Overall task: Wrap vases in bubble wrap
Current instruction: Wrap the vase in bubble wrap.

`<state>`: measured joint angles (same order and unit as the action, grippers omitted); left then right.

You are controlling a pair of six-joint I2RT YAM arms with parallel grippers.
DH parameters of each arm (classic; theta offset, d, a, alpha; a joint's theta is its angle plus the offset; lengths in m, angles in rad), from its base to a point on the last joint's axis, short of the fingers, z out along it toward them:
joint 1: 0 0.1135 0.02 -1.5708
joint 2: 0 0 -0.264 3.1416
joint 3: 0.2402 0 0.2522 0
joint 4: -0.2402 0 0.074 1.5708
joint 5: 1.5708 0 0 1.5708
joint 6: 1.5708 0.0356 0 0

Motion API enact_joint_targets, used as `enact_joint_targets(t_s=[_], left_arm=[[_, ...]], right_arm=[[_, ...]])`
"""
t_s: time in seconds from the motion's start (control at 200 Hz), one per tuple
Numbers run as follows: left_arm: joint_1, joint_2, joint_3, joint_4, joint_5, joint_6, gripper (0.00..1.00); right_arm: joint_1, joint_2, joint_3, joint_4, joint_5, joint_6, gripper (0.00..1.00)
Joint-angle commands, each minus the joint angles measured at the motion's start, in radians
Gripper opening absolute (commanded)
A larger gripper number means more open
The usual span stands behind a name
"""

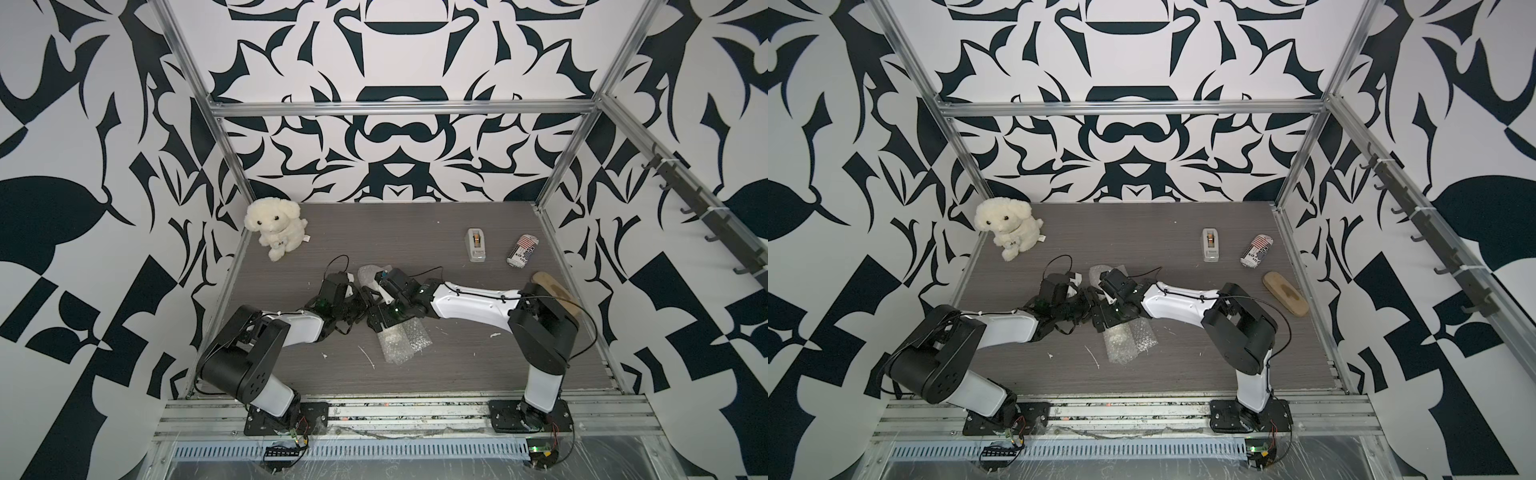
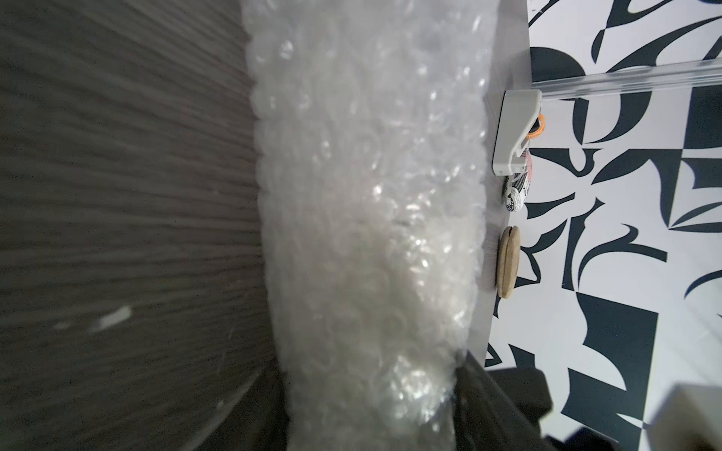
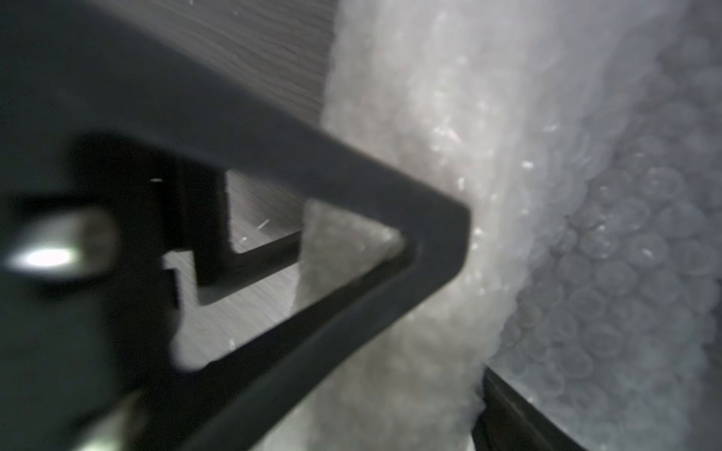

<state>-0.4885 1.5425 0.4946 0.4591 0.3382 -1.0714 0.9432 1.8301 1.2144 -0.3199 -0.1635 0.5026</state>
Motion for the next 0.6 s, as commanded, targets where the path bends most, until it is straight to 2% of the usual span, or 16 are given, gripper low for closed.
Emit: enact_joint_targets(t_s=[0.0,0.13,0.21,0.34,0.41,0.47,0.595], left_arm=[[-0.019,0.052,-0.009,-0.213,-0.051,0.055,0.6],[-0.018,0.06,-0.006,-0.219,-0.049,0.06,0.6],[-0.02,0.064,-0.007,-0.221,-0.05,0.06,0.6],[-0.021,0.065,-0.004,-0.224,-0.039,0.06,0.6],[-0.024,0.06,-0.002,-0.23,-0.037,0.06,0.6],[-0.026,0.055,0.002,-0.234,-0.039,0.061,0.6],[-0.032,0.047,0.012,-0.25,-0.039,0.063,0.6]], right_arm=[[0.024,-0.116,-0.001,0.011,-0.063,0.012,0.99],[0.006,-0.24,-0.065,0.027,0.007,0.022,0.99],[-0.035,-0.33,-0.156,0.054,0.055,0.051,0.94],[-0.158,-0.436,-0.335,0.152,0.052,0.156,0.68],[-0.204,-0.455,-0.399,0.191,0.058,0.176,0.58],[-0.23,-0.448,-0.437,0.229,0.063,0.178,0.47],[-0.275,-0.363,-0.455,0.293,-0.004,0.166,0.16]])
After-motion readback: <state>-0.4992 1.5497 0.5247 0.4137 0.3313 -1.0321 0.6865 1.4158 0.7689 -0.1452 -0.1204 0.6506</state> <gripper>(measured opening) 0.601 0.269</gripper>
